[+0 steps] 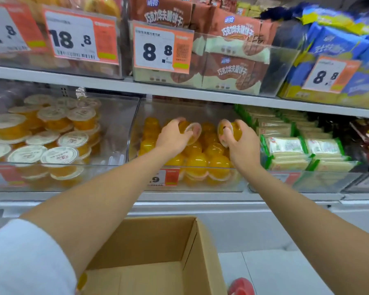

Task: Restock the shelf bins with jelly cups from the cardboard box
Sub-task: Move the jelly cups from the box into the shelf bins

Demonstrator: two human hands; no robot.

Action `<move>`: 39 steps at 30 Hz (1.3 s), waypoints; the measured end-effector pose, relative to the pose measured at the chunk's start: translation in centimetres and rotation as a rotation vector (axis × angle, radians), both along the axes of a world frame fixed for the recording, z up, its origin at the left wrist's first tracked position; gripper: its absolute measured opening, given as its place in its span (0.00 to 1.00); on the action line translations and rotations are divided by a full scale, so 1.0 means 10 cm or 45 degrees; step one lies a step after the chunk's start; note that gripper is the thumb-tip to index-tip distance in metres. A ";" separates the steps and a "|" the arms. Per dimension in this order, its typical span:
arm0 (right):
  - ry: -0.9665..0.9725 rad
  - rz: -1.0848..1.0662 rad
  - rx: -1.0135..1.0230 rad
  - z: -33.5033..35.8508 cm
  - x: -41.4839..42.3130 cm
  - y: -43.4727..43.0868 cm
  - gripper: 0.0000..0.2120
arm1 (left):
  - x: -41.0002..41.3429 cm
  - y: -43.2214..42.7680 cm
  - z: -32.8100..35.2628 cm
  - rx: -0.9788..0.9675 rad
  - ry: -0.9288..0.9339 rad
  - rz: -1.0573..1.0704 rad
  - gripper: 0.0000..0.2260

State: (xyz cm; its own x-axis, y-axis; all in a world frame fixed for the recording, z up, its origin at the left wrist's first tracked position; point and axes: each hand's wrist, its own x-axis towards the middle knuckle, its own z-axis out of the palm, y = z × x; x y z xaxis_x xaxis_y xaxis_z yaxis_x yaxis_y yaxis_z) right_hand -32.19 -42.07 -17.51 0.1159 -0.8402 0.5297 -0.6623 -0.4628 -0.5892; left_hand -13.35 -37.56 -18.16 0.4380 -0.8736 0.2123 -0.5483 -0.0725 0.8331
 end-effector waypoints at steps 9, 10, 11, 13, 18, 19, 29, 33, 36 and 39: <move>0.454 -0.248 -0.073 -0.19 0.36 -1.30 0.15 | 0.32 -0.76 -0.28 0.012 -0.220 0.052 0.23; 0.510 -0.281 -0.077 -0.21 0.41 -1.37 0.13 | 0.34 -0.77 -0.30 -0.002 -0.191 0.059 0.23; 0.554 -0.300 -0.068 -0.23 0.45 -1.45 0.12 | 0.35 -0.78 -0.31 -0.021 -0.150 0.057 0.23; 0.555 -0.255 0.030 -0.29 0.52 -1.55 0.13 | 0.34 -0.76 -0.32 -0.050 -0.098 0.044 0.23; 0.568 -0.180 -0.021 -0.13 0.52 -1.44 0.19 | 0.32 -0.70 -0.31 -0.081 -0.119 0.005 0.19; 0.467 -0.126 -0.060 -0.12 0.52 -1.37 0.21 | 0.31 -0.69 -0.32 -0.082 -0.106 -0.004 0.18; -0.165 0.486 0.332 -0.18 0.61 -0.76 0.23 | 0.20 -0.57 -0.22 -0.166 0.311 -0.209 0.17; 0.156 -0.048 -0.142 -0.10 0.34 -1.05 0.18 | 0.23 -0.58 -0.19 -0.141 0.527 -0.105 0.15; 0.584 -0.292 0.008 -0.19 0.25 -1.18 0.13 | 0.24 -0.61 -0.21 -0.147 0.460 -0.065 0.06; 0.840 -0.281 0.202 -0.25 0.37 -1.13 0.15 | 0.27 -0.62 -0.27 -0.044 0.133 -0.111 0.07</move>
